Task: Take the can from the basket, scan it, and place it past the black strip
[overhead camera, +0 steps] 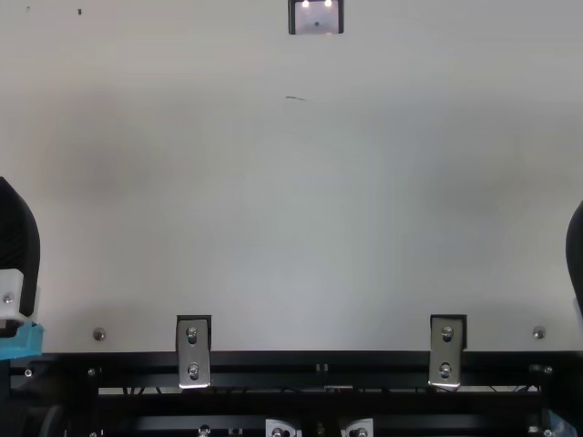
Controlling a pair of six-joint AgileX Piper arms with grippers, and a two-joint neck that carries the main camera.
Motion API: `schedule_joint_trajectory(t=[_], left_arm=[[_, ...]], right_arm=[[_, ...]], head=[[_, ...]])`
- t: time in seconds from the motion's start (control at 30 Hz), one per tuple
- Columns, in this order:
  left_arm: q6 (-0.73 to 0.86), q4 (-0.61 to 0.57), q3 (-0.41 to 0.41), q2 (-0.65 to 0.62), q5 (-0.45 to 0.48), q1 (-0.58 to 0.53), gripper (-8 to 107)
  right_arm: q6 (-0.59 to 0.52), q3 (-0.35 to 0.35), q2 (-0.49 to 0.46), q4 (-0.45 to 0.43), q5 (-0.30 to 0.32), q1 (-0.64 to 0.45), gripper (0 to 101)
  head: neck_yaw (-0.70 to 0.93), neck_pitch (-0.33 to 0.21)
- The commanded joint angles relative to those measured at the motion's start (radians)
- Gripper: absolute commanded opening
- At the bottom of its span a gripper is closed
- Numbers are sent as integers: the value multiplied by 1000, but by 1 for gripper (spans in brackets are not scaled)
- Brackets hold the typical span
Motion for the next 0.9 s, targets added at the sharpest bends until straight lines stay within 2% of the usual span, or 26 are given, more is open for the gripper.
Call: schedule_joint_trajectory(t=[0.0,0.87], left_arm=[[0,0,0,0,0,0,90],[0,0,0,0,0,0,90]], right_arm=[[0,0,0,0,0,0,101],[0,0,0,0,0,0,101]], head=[[-2,-9],[-2,-9]])
